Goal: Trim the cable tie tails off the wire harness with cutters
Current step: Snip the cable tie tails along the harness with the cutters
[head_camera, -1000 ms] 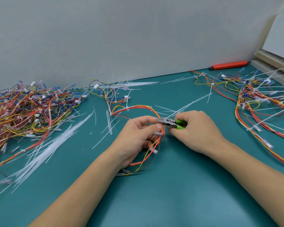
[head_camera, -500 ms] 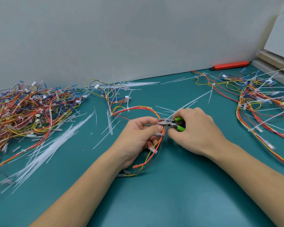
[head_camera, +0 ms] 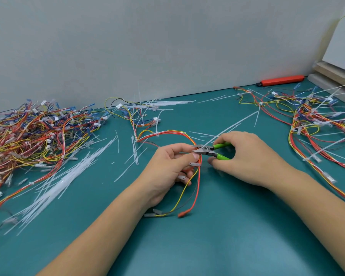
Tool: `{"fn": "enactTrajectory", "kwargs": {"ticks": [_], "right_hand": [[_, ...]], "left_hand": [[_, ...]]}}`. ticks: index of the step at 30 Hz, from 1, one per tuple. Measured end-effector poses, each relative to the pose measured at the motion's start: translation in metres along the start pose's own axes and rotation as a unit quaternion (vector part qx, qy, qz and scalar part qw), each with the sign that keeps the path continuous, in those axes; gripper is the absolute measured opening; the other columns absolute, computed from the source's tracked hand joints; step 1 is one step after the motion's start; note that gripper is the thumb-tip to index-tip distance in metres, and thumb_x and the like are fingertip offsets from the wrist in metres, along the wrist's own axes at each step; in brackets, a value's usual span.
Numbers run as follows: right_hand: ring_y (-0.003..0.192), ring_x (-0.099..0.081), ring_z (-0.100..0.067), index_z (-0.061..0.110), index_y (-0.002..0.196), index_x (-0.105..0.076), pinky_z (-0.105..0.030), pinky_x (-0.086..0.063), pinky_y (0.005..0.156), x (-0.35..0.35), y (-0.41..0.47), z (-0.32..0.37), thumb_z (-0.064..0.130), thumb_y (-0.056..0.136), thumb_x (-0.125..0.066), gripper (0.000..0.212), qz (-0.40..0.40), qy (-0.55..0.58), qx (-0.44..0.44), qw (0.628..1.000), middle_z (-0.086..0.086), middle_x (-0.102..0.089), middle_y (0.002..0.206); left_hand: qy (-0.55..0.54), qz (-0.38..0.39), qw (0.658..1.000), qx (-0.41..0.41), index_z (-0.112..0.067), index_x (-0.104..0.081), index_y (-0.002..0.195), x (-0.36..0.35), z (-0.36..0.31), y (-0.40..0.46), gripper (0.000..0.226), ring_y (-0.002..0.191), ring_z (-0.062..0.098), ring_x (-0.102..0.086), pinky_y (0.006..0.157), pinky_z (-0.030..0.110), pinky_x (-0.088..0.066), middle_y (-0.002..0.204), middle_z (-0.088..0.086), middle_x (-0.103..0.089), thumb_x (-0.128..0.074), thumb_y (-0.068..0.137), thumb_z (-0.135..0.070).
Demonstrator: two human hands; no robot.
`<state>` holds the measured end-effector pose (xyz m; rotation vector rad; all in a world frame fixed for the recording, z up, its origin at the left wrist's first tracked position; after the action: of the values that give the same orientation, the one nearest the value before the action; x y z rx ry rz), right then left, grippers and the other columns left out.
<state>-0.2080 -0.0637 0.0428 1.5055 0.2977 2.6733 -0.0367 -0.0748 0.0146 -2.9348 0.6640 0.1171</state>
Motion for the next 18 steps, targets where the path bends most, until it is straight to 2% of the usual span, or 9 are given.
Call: {"fn": "enactTrajectory", "kwargs": {"ticks": [3, 5, 7, 10, 14, 18], "right_hand": [[0.102, -0.051, -0.010, 0.037, 0.102, -0.066, -0.036, -0.048, 0.086, 0.0019, -0.0015, 0.0025, 0.060, 0.078, -0.068, 0.033, -0.027, 0.004, 0.008, 1.000, 0.017, -0.064, 0.099], [0.099, -0.050, -0.011, 0.036, 0.098, -0.065, -0.036, -0.048, 0.084, 0.0014, -0.0020, 0.0052, 0.056, 0.079, -0.069, 0.027, -0.042, 0.012, 0.017, 0.999, 0.016, -0.063, 0.095], [0.096, -0.050, -0.012, 0.037, 0.094, -0.064, -0.038, -0.048, 0.085, 0.0006, -0.0019, 0.0070, 0.052, 0.080, -0.070, 0.022, -0.049, 0.025, 0.021, 0.998, 0.016, -0.061, 0.091], [0.091, -0.052, -0.013, 0.034, 0.087, -0.065, -0.042, -0.047, 0.085, -0.0010, -0.0011, 0.0076, 0.050, 0.080, -0.072, 0.019, -0.056, 0.037, 0.019, 0.998, 0.014, -0.061, 0.084], [0.069, -0.055, -0.012, 0.028, 0.073, -0.062, -0.037, -0.049, 0.065, -0.0008, -0.0022, 0.0053, 0.056, 0.073, -0.067, 0.028, -0.068, 0.060, 0.003, 0.996, 0.007, -0.060, 0.066], [0.054, -0.045, -0.015, 0.025, 0.067, -0.058, -0.034, -0.039, 0.051, -0.0048, -0.0014, 0.0046, 0.052, 0.078, -0.068, 0.030, -0.051, 0.079, -0.003, 0.996, 0.008, -0.053, 0.058]], "left_hand": [[-0.012, -0.003, 1.000, 0.001, -0.003, -0.067, 0.104, -0.0017, -0.0013, -0.0011, 0.010, 0.055, 0.015, -0.059, 0.047, 0.023, -0.050, 0.069, 0.003, -0.064, -0.065, 0.094, -0.004], [-0.032, -0.010, 0.999, 0.007, -0.002, -0.066, 0.104, -0.0019, -0.0019, -0.0020, 0.010, 0.066, 0.025, -0.071, 0.049, 0.023, -0.051, 0.073, 0.008, -0.066, -0.064, 0.094, -0.002], [-0.048, -0.013, 0.999, 0.013, -0.002, -0.065, 0.103, -0.0020, -0.0016, -0.0028, 0.009, 0.075, 0.034, -0.075, 0.048, 0.022, -0.051, 0.075, 0.010, -0.067, -0.063, 0.094, -0.001], [-0.049, -0.016, 0.999, 0.016, -0.004, -0.064, 0.102, -0.0015, -0.0016, -0.0036, 0.008, 0.069, 0.034, -0.074, 0.045, 0.023, -0.051, 0.073, 0.005, -0.066, -0.063, 0.094, -0.002], [-0.044, -0.015, 0.999, 0.009, -0.012, -0.066, 0.088, -0.0004, -0.0041, -0.0044, 0.011, 0.062, 0.030, -0.071, 0.043, 0.022, -0.048, 0.074, 0.006, -0.066, -0.065, 0.094, -0.003], [-0.048, -0.009, 0.999, 0.007, -0.022, -0.074, 0.077, -0.0006, -0.0057, -0.0040, 0.025, 0.057, 0.026, -0.068, 0.045, 0.023, -0.047, 0.075, 0.008, -0.064, -0.066, 0.093, -0.005]]}}
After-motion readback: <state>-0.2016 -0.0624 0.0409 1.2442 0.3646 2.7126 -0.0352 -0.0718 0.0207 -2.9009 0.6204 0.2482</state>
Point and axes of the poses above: each hand's wrist, its own y-axis towards the middle knuckle, its own x-axis out of the back of the hand, z = x × y, the point moved 9 cm from there along y, towards the middle knuckle
